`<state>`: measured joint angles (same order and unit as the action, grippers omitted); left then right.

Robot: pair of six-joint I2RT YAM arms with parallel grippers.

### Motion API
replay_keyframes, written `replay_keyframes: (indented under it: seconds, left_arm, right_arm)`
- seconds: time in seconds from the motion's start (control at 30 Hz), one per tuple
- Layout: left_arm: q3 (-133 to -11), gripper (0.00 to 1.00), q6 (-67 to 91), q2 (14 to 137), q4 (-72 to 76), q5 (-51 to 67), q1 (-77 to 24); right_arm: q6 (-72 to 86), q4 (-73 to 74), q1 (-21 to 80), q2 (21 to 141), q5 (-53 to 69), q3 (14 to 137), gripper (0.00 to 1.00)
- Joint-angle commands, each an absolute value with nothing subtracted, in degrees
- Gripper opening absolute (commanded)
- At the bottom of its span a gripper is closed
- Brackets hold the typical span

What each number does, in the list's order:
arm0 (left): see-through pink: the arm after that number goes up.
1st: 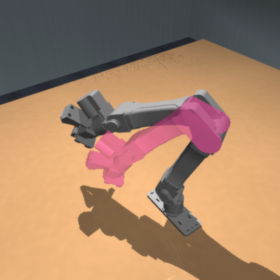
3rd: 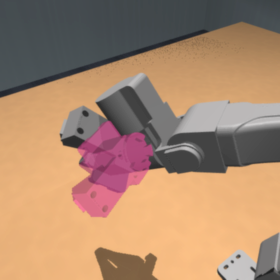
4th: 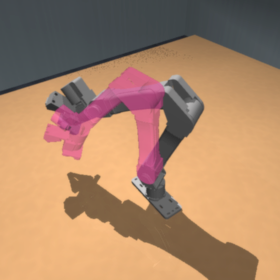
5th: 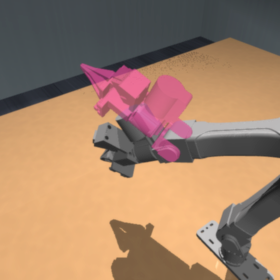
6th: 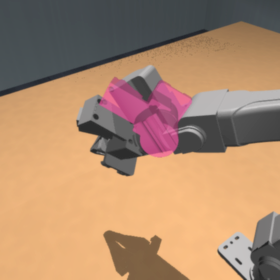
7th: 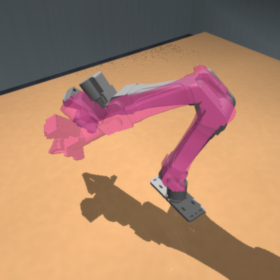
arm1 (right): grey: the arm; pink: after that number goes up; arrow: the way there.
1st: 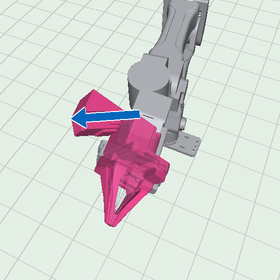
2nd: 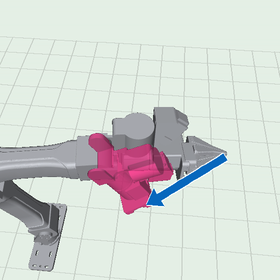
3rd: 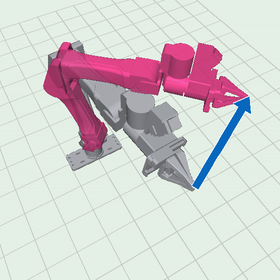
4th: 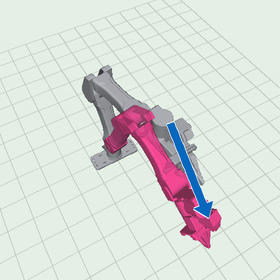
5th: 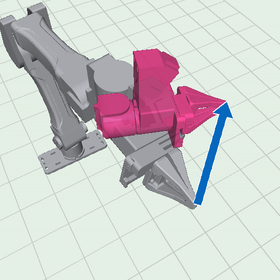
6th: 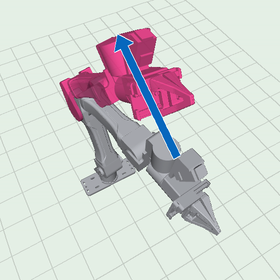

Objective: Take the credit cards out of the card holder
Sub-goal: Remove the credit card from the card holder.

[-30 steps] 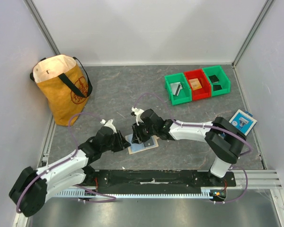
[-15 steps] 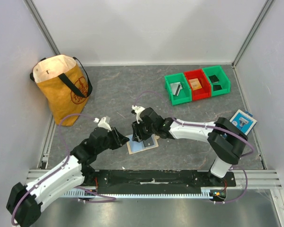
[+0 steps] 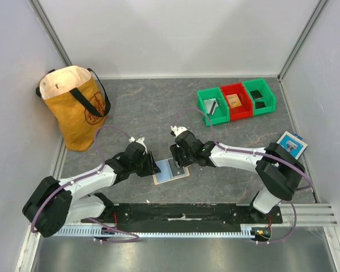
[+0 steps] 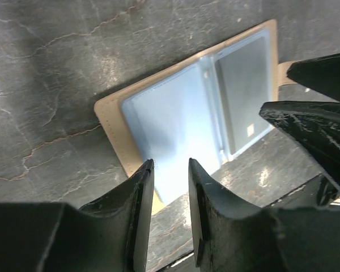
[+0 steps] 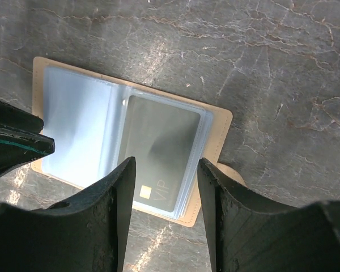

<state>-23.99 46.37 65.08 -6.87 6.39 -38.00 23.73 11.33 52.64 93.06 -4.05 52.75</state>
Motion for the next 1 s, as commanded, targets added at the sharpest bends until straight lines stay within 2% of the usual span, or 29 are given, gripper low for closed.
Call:
replay_keyframes:
  seconds: [0.0,0.6,0.97]
  left_arm:
    - [-25.8,0.38,41.6,67.0,-7.4,5.4,-38.1]
    - [-22.7,0.36,43.2,68.3,-6.0,6.6,-38.4]
    - [-21.9,0.35,43.9,68.3,-4.6,7.3,-38.6]
  right_arm:
    - [24.2,11.1,52.8,94.6,-5.3,52.9,0.55]
    - [25.0,9.1,52.8,96.8,-0.2,52.6,0.49]
    - [26.8,5.7,52.8,93.5,4.9,52.2,0.44]
